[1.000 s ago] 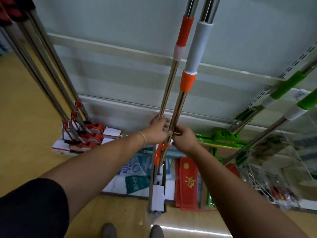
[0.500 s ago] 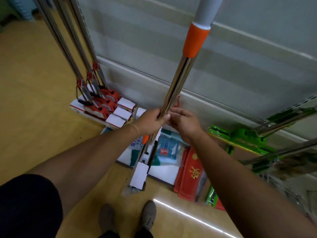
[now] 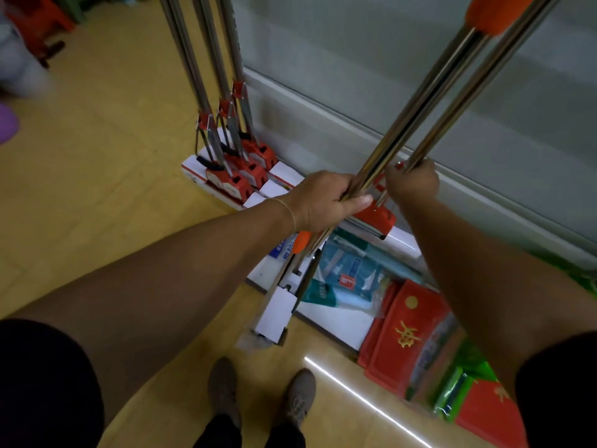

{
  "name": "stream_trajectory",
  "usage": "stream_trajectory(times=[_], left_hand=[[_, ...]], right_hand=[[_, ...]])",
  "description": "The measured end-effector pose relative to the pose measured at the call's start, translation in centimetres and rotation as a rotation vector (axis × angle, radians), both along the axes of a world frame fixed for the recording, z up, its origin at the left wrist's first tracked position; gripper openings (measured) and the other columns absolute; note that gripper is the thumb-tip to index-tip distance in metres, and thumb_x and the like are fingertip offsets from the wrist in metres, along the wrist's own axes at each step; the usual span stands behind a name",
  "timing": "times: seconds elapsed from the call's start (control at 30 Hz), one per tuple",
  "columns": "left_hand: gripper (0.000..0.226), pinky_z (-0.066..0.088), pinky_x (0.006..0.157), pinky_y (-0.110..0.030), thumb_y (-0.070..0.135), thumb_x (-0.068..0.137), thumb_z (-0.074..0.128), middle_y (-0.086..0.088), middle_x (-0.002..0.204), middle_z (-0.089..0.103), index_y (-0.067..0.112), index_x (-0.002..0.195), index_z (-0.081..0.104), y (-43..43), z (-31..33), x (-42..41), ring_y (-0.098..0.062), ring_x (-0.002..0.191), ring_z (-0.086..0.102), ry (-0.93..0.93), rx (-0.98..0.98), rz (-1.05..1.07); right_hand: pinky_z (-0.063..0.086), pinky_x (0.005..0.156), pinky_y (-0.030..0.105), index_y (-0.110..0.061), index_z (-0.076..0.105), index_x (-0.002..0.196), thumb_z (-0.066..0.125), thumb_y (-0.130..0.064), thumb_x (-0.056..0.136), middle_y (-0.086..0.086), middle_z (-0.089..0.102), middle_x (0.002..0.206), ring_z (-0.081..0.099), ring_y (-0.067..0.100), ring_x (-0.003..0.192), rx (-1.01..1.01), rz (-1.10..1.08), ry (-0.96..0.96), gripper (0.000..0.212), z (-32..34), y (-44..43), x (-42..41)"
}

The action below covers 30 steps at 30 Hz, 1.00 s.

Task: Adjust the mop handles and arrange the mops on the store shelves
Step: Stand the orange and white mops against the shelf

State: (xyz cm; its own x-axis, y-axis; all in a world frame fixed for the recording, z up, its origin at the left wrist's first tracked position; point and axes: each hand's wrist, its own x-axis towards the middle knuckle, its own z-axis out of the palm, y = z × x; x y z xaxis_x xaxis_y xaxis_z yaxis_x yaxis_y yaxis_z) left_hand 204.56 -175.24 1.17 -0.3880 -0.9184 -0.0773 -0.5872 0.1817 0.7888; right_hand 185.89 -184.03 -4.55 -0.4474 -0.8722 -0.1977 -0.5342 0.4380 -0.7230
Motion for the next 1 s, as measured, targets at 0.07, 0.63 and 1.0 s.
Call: stream_trajectory(times=[0.07,0.63,1.0], left_hand=[[0.016,0.047,0.077,-0.028,0.035,0.097,0.056,0.014,0.073,0.055,0.029,0.082,0.055,0.0,0.0,0.3,-0.014,0.077,0.058,-0.004,-0.014,-0.016],[0.036,0.039,0.066,-0.029,0.034,0.099,0.053,0.005,0.067,0.05,0.003,0.082,0.056,2.2,2.0,2.2,-0.009,0.065,0.05,-0.084,0.028,-0.118],[0.035,0.053,0.085,-0.042,0.042,0.097,0.052,-0.008,0.09,0.067,0.009,0.093,0.062,3.2,2.9,5.2,-0.026,0.088,0.064,-0.185,0.053,-0.04]], right_hand=[[0.045,0.073,0.02,-0.014,0.054,0.124,0.063,-0.025,0.092,0.001,0.06,0.103,0.059,0.017,0.092,-0.025,0.01,-0.016,0.035,-0.4,0.1,0.0],[0.053,0.075,0.031,-0.013,0.052,0.125,0.064,-0.02,0.094,0.001,0.065,0.107,0.063,0.014,0.092,-0.027,0.223,0.134,0.034,-1.3,4.5,-1.7],[0.06,0.078,0.044,-0.021,0.056,0.117,0.066,-0.051,0.086,0.001,0.066,0.096,0.069,0.02,0.086,0.06,-0.145,-0.123,0.044,-2.2,6.5,-0.5]])
